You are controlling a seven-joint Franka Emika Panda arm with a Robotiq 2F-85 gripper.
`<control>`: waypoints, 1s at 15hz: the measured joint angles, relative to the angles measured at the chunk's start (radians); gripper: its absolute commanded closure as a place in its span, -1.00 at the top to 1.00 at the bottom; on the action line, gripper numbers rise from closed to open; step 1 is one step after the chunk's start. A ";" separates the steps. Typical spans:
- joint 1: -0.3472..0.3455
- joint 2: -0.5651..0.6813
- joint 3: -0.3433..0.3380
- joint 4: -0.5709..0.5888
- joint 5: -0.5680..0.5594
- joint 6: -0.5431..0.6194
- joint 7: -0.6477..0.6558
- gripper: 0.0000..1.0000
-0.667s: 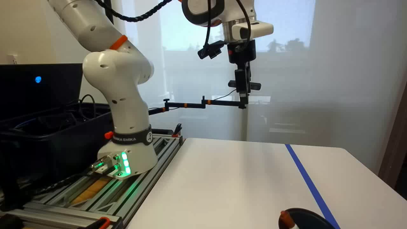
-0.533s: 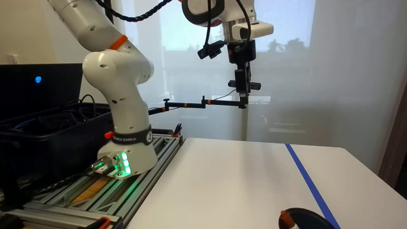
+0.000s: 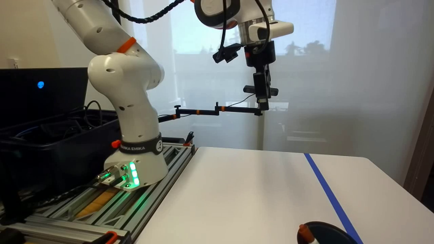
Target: Remove the marker from the cup and put it on the table
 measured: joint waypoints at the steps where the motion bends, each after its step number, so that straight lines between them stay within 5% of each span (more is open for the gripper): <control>1: -0.013 0.013 0.011 0.000 -0.012 0.068 0.011 1.00; 8: -0.190 0.199 0.093 0.001 -0.171 0.451 0.182 1.00; 15: -0.580 0.349 0.304 0.004 -0.492 0.640 0.490 1.00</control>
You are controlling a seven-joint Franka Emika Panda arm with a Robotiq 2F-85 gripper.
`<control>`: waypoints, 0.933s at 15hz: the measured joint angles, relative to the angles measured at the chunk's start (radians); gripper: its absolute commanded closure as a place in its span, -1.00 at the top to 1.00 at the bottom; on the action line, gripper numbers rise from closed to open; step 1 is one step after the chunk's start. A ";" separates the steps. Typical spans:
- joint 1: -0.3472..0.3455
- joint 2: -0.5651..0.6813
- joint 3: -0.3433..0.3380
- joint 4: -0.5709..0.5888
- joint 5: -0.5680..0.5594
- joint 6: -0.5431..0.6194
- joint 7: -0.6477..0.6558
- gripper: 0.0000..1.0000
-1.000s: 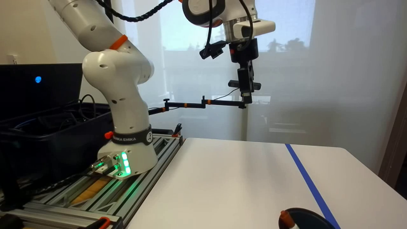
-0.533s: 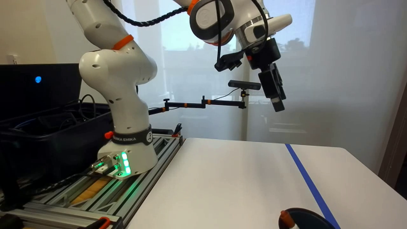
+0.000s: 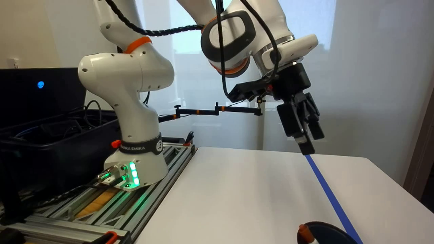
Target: Remove the marker from the cup and put it on the table
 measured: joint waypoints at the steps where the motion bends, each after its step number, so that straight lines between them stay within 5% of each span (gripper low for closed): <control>1: -0.058 0.007 0.034 0.001 -0.047 0.011 0.050 1.00; 6: -0.262 0.027 0.167 0.003 -0.210 0.042 0.273 1.00; 14: -0.474 0.079 0.310 0.003 -0.445 0.059 0.561 1.00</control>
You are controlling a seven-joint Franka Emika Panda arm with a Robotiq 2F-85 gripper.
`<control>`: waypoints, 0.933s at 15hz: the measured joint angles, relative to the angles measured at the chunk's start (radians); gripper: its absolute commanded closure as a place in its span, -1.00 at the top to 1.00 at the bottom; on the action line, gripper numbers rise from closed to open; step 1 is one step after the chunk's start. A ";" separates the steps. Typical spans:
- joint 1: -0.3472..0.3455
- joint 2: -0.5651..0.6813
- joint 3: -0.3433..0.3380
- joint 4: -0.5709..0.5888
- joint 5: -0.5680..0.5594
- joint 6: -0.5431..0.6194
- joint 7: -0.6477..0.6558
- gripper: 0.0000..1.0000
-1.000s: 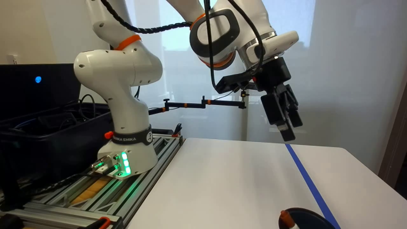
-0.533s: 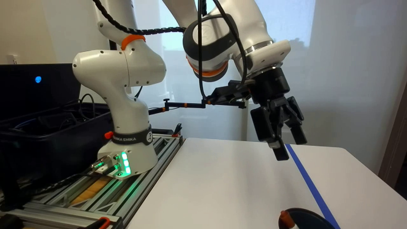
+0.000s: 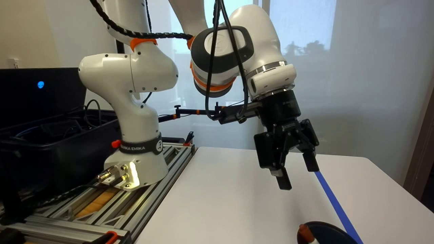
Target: Remove the marker from the cup and put it on the table
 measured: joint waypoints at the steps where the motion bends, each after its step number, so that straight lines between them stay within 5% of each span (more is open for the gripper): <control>1: -0.023 0.009 0.014 0.000 -0.032 0.007 0.029 1.00; 14: -0.269 0.077 0.167 0.041 -0.329 0.071 0.241 1.00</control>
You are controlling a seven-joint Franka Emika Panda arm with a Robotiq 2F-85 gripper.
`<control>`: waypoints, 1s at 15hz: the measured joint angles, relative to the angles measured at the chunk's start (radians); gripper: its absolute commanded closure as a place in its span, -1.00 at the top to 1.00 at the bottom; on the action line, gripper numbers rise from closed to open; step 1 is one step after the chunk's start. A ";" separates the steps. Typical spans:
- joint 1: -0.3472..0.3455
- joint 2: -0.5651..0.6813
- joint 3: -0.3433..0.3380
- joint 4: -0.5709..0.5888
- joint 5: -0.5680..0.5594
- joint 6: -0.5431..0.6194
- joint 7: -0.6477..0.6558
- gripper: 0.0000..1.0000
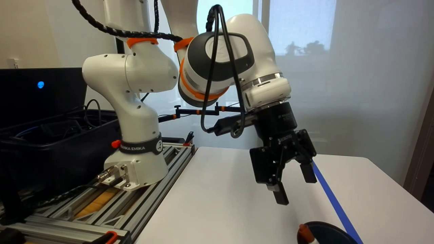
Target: Remove the marker from the cup and put it on the table
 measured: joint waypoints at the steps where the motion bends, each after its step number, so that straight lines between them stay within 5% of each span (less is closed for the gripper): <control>1: -0.014 0.001 0.009 0.007 -0.025 -0.001 0.011 1.00; 15: -0.023 0.016 0.020 0.010 -0.038 -0.002 0.021 1.00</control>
